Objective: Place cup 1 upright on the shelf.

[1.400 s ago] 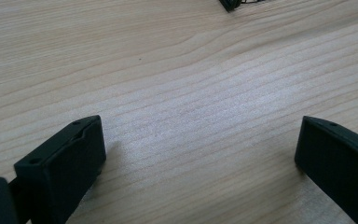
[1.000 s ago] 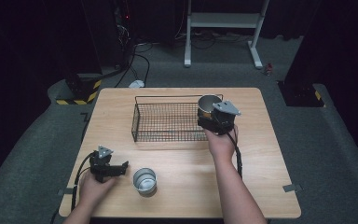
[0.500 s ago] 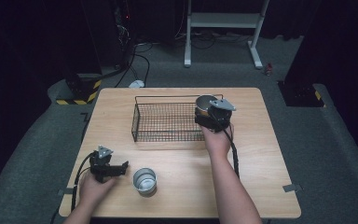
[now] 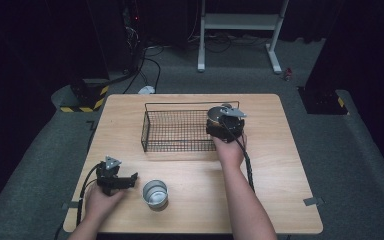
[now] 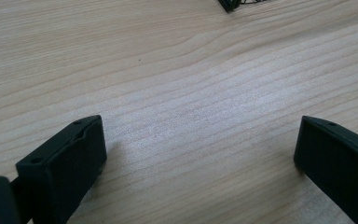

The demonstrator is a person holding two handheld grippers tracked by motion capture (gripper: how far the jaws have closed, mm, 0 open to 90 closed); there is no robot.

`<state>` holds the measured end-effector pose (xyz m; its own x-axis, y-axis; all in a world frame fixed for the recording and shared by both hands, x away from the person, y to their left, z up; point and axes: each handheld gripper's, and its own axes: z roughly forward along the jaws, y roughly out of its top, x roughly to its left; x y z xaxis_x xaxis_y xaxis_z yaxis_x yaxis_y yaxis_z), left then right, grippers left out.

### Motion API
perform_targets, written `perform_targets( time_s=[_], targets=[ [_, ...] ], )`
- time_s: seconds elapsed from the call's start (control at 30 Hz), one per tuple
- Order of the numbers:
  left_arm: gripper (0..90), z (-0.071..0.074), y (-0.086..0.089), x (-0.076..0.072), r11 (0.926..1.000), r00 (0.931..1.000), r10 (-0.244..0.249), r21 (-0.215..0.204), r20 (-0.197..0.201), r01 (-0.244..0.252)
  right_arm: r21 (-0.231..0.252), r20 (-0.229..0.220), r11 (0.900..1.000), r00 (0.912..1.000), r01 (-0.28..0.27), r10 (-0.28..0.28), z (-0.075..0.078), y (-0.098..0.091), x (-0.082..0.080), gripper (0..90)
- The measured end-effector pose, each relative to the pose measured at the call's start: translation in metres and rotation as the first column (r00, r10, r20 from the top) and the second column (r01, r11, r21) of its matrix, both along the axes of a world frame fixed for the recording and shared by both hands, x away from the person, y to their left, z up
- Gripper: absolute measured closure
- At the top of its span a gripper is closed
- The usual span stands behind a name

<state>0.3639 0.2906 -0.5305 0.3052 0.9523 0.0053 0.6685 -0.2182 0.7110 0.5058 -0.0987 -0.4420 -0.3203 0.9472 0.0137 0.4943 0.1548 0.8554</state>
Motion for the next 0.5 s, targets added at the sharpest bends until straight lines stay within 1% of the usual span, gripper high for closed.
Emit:
perform_targets(
  time_s=[0.03, 0.07, 0.13, 0.17, 0.2, 0.33, 0.37, 0.4, 0.5],
  targets=[
    [2.7, 0.0000, 0.0000, 0.0000, 1.0000, 1.0000, 0.000, 0.000, 0.000, 0.000, 0.000, -0.006, 1.0000, 1.0000, 0.000, 0.000, -0.0008, 0.0003, 0.0006, 14.7],
    [2.8, 0.0002, 0.0002, 0.0002, 1.0000, 1.0000, -0.004, 0.002, -0.001, 0.004, 0.011, -0.011, 0.9999, 0.9999, -0.005, 0.005, -0.0022, 0.0009, 0.0022, 14.7],
    [3.2, 0.0000, -0.0003, 0.0005, 1.0000, 1.0000, -0.001, -0.003, 0.000, 0.001, 0.010, -0.011, 0.9999, 0.9999, -0.008, 0.008, -0.0029, 0.0014, 0.0029, 14.7],
    [3.2, 0.0000, -0.0003, 0.0007, 1.0000, 1.0000, -0.002, -0.002, 0.001, 0.002, 0.002, -0.018, 0.9999, 0.9998, -0.010, 0.010, -0.0051, 0.0024, 0.0049, 14.6],
    [3.2, 0.0001, -0.0003, 0.0007, 1.0000, 1.0000, -0.002, -0.002, 0.001, 0.002, 0.008, -0.028, 1.0000, 0.9996, -0.004, 0.004, -0.0057, 0.0029, 0.0052, 14.7],
    [3.6, 0.0000, -0.0004, 0.0002, 1.0000, 1.0000, 0.000, -0.003, 0.003, 0.000, 0.018, -0.040, 0.9998, 0.9992, 0.004, -0.003, -0.0075, 0.0028, 0.0065, 14.6],
    [3.6, 0.0000, -0.0004, 0.0002, 1.0000, 1.0000, 0.000, -0.003, 0.003, 0.000, 0.011, -0.046, 0.9999, 0.9989, 0.005, -0.005, -0.0086, 0.0036, 0.0070, 14.7],
    [3.6, 0.0000, -0.0005, 0.0002, 1.0000, 1.0000, 0.001, -0.003, 0.003, -0.001, 0.015, -0.055, 0.9999, 0.9985, 0.006, -0.005, -0.0089, 0.0040, 0.0073, 14.6],
    [3.6, 0.0001, -0.0004, 0.0002, 1.0000, 1.0000, 0.000, -0.003, 0.003, 0.000, 0.010, -0.056, 1.0000, 0.9984, 0.000, 0.000, -0.0101, 0.0044, 0.0087, 14.6]
  ],
)
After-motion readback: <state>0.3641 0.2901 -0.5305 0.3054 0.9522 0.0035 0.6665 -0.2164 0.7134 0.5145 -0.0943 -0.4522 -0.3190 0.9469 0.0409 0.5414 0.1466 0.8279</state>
